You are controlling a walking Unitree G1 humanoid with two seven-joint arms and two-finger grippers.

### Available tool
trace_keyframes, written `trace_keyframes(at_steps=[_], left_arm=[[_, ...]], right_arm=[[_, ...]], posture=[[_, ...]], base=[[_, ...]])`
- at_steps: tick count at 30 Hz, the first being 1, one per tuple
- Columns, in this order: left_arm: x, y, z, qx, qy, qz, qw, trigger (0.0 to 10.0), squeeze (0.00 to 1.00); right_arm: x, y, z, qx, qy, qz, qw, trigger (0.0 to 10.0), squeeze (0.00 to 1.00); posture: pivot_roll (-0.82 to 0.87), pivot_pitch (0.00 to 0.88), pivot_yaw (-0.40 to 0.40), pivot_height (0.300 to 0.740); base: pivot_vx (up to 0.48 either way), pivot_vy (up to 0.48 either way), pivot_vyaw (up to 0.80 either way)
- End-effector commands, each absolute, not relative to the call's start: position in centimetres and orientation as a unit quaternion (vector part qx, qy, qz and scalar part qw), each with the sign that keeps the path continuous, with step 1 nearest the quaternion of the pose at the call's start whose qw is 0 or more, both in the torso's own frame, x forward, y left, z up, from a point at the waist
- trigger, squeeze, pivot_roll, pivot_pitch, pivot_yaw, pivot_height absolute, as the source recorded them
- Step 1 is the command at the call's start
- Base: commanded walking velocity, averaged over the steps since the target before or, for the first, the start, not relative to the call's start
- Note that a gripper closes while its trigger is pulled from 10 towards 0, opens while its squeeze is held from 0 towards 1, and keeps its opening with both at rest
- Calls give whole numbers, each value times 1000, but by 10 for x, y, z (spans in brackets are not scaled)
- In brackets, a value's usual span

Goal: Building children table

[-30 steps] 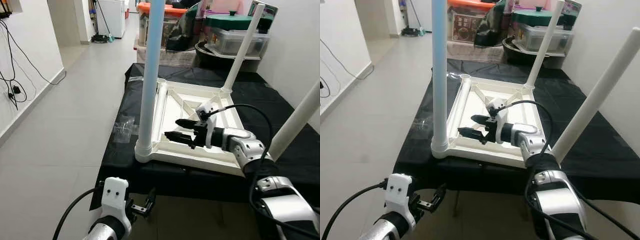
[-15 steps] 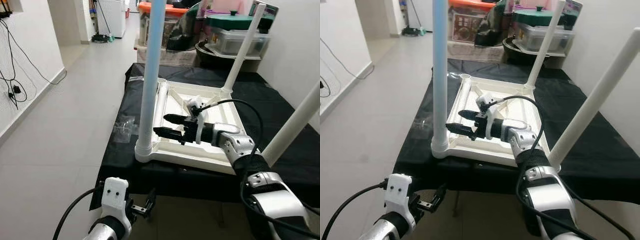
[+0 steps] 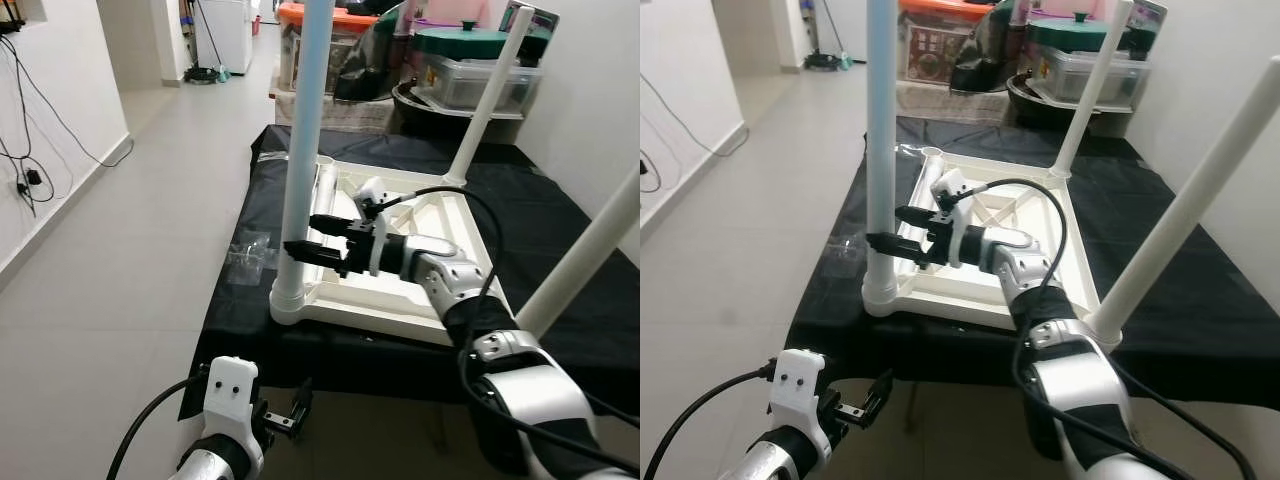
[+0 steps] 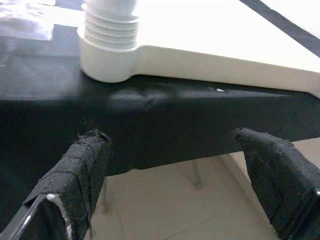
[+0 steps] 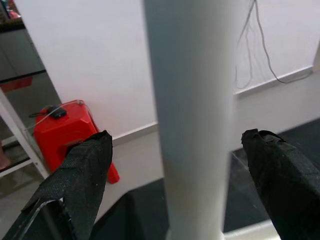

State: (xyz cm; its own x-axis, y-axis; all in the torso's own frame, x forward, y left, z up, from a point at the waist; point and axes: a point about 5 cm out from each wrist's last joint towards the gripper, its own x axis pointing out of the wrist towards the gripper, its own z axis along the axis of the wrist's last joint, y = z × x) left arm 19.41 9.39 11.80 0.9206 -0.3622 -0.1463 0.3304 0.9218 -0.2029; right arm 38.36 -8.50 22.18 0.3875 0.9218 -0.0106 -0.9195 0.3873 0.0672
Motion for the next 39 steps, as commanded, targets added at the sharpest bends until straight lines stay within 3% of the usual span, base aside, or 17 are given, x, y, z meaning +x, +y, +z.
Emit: trace_keyframes(at_steps=[1,9,22,23,24,25,35,39], left_arm=[[192,92,119,-87,92,-177,976,10000,0],[187,88,122,-87,90,-180,976,10000,0],[181,84,126,-90,89,-181,975,10000,0],[181,84,127,-91,89,-181,975,10000,0],[181,84,127,-91,89,-181,975,10000,0],[180,84,127,-91,89,-181,975,10000,0],[181,85,128,-89,89,-179,976,10000,0],[185,89,129,-86,78,-169,979,10000,0]], right_arm=[[385,-81,227,27,11,553,833,10000,0],[388,-62,226,31,11,537,843,10000,0],[395,-53,233,39,5,490,871,10000,0],[396,-53,234,41,2,486,873,4431,0],[396,-53,234,41,2,486,873,4431,0],[396,-53,234,43,-1,482,875,0,0],[396,-52,231,48,-5,475,878,0,0],[400,-64,227,74,-19,408,910,0,0]], posture=[[83,45,-124,740],[85,65,-139,740],[84,97,-153,740],[83,100,-152,740],[83,100,-152,740],[84,101,-153,740],[88,96,-146,740],[86,89,-132,740]], base=[[0,0,0],[0,0,0],[0,0,0],[0,0,0],[0,0,0],[0,0,0],[0,0,0],[0,0,0]])
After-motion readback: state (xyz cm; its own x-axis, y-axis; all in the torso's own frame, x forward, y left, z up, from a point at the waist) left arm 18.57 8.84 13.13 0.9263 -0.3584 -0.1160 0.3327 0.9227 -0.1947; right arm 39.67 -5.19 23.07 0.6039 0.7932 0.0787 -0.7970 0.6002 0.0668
